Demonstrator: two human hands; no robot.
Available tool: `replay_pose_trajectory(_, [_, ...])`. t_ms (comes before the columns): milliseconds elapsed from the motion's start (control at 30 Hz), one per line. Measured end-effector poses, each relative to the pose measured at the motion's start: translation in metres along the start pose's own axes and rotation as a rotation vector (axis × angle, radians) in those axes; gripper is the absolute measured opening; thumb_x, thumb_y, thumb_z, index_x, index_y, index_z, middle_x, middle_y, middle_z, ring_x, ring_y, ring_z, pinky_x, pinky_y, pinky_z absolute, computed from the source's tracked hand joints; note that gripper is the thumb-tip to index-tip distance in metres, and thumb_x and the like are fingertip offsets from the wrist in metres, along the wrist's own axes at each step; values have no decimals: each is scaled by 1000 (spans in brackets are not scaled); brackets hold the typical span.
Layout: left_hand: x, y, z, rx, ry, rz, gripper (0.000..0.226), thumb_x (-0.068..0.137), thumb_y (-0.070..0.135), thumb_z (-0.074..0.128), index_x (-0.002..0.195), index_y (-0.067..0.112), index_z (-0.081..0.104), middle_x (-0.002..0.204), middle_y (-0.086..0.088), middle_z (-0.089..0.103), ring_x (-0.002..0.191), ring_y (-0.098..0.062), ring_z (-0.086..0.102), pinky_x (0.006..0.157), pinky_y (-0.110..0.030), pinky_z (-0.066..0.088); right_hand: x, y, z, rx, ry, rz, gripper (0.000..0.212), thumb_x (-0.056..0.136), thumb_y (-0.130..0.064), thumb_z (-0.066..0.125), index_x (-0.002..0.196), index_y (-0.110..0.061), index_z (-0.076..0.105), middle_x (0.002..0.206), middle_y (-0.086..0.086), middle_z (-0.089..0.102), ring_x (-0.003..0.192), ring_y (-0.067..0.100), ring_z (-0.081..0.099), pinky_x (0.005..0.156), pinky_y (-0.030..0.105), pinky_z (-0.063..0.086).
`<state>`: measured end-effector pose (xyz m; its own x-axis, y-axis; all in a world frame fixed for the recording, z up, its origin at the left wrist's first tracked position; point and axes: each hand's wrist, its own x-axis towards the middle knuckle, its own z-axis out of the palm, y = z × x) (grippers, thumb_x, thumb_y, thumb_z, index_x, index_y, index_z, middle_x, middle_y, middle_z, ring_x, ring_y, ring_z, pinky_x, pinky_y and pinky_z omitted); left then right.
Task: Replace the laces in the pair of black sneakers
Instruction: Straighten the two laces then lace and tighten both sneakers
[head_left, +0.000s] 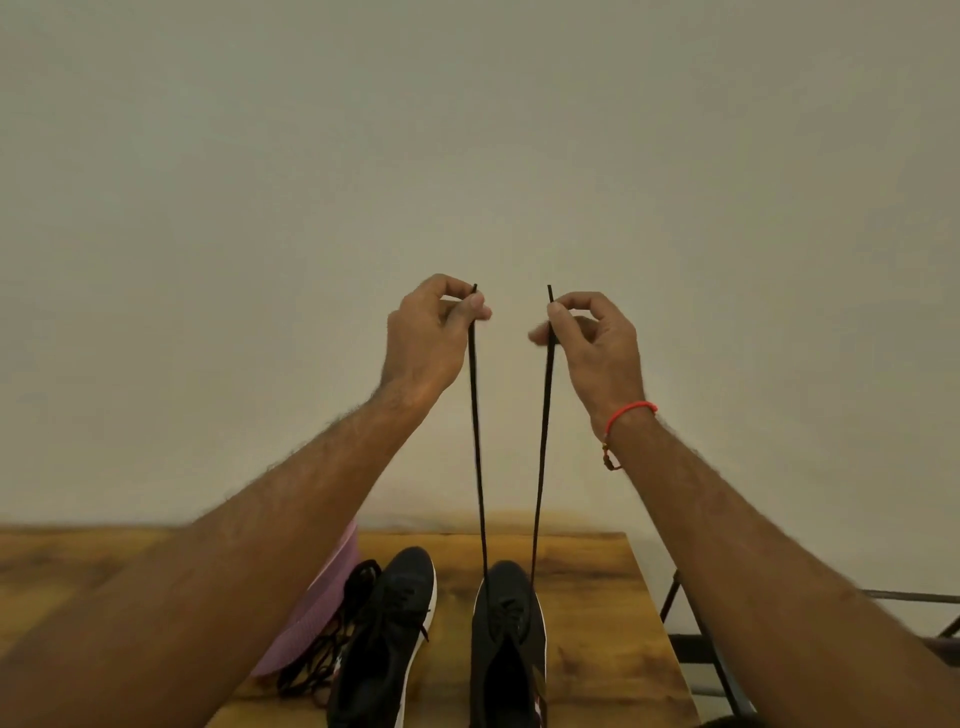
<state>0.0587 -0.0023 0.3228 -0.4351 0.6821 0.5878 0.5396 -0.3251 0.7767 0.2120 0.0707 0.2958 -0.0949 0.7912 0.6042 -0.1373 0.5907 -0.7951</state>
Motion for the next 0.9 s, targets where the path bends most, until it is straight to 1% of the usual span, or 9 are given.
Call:
replay_pose_trajectory(67, [-11,-17,-6,-17,-26,-36,11,104,30,58,107,22,64,84,6,76,69,-11,73,69,-23,53,-7,19,-11,-21,-10,62,6,97,-22,62,95,-16,64,66,1,69,64,18,64,76,34,56])
replay_pose_trajectory(167, [-39,-60,-8,109,-77,-19,14,102,34,60,107,23,67,80,6,71,54,-4,63,58,-30,56,-26,58,-27,-130,-35,174,6,96,-22,64,92,-19,67,61,-3,64,59,16,57,67,36,52])
replay_pose_trajectory(300, [-99,-134,5,227,-267,-162,12,100,34,62,104,27,71,77,10,71,58,2,60,58,-30,56,-74,113,-42,-266,-97,355,2,93,-24,68,95,-23,69,64,-3,67,60,10,56,66,32,49])
replay_pose_trajectory(467, [-165,-208,19,345,-422,-300,10,98,34,65,101,28,72,86,19,65,85,1,63,72,-15,48,-134,166,-47,-458,-139,505,2,94,-27,66,94,-29,67,73,-6,71,75,1,65,67,24,46])
replay_pose_trajectory(567, [-184,-227,22,433,-410,-275,4,95,37,68,95,34,69,78,19,53,74,3,55,63,-12,36,-148,189,-46,-597,-260,606,3,94,-23,65,93,-25,65,73,-4,70,74,5,63,59,20,42])
replay_pose_trajectory(667, [-185,-236,31,350,-519,-412,14,100,33,63,88,26,62,65,10,65,57,4,60,54,-12,41,-142,206,-44,-701,-376,681,9,94,-16,63,88,-22,64,71,-2,69,68,8,64,54,17,41])
replay_pose_trajectory(767, [-173,-233,43,132,-515,-521,7,103,29,57,104,23,60,96,7,76,59,-4,69,52,-13,46,-134,216,-46,-543,-357,822,6,96,-11,62,99,-15,65,84,7,71,63,12,62,53,26,53])
replay_pose_trajectory(833, [-165,-231,45,35,-487,-428,32,104,30,56,135,28,51,136,10,63,79,-3,73,65,-12,51,-134,222,-48,-292,-347,832,30,95,-11,64,123,-21,60,125,2,63,93,11,65,77,33,60])
replay_pose_trajectory(900, [-161,-238,48,46,-518,-345,70,104,32,55,159,37,12,154,13,41,92,-4,72,78,-7,49,-137,226,-50,-226,-385,759,53,96,-17,65,142,-35,47,143,-15,38,122,7,50,98,35,53])
